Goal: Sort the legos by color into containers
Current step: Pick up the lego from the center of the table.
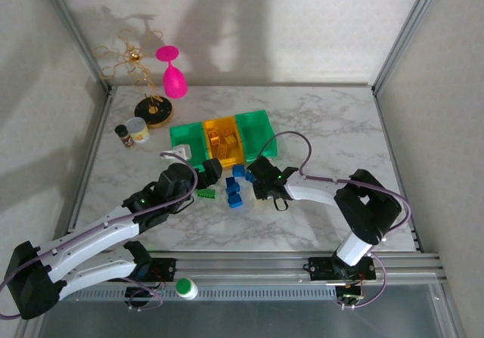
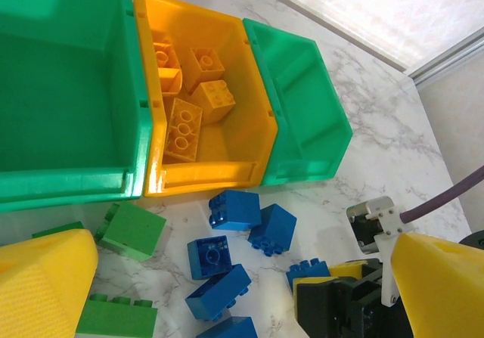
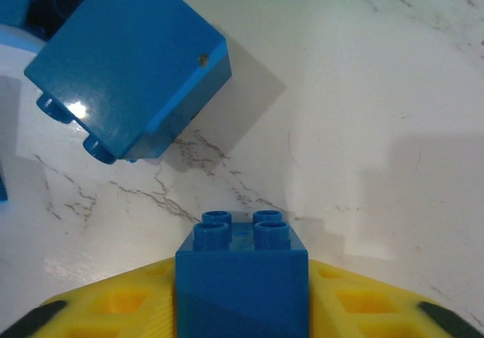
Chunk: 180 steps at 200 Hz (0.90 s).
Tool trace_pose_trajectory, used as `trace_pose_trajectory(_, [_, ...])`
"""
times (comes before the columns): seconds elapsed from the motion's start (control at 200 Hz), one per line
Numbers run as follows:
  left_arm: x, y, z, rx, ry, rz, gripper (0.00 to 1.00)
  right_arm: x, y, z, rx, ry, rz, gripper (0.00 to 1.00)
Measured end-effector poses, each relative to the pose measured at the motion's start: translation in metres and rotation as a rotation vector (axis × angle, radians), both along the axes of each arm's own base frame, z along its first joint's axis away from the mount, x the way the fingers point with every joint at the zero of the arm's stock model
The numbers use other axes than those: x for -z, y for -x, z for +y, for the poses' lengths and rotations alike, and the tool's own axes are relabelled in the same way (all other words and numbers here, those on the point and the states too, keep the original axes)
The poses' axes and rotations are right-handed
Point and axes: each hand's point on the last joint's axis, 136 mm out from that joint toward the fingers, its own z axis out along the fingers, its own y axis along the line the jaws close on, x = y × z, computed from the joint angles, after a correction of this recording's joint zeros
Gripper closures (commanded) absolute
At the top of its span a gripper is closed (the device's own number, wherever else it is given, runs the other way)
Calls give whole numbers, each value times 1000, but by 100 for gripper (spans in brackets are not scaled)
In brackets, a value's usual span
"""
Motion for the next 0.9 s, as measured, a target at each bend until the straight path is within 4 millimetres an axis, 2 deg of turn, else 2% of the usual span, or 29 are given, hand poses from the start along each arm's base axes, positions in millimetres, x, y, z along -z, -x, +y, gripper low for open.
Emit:
trace_pose_trajectory(0.115, [0,0,0,0,0,0,0,-2,-1,1,-3,-2,-4,72])
trace_pose_trajectory(0.245, [0,0,0,-2,-1,-1,0,-7,-4,4,-1,-11,-10,72])
trace_pose_trajectory(0.405, [-4,-2,2,-12,-9,-13,0,-30,-12,11,4,-32,-41,70])
trace_pose_trajectory(0.586, [-21,-6,4,-27,-17,-50,0,-69,-35,24,26,-88,-112,70])
trace_pose_trajectory(0.721, [-38,-10,4,-32,-18,-85,0,-94,-62,22,78,-124,-162,69])
trace_pose_trajectory(0.816, [-46,-13,7,-40,-20,-101,0,-105,-83,19,114,-135,-193,69])
trace_pose_trajectory(0.901, [-49,-17,11,-53,-23,-106,0,-105,-101,19,132,-131,-205,69])
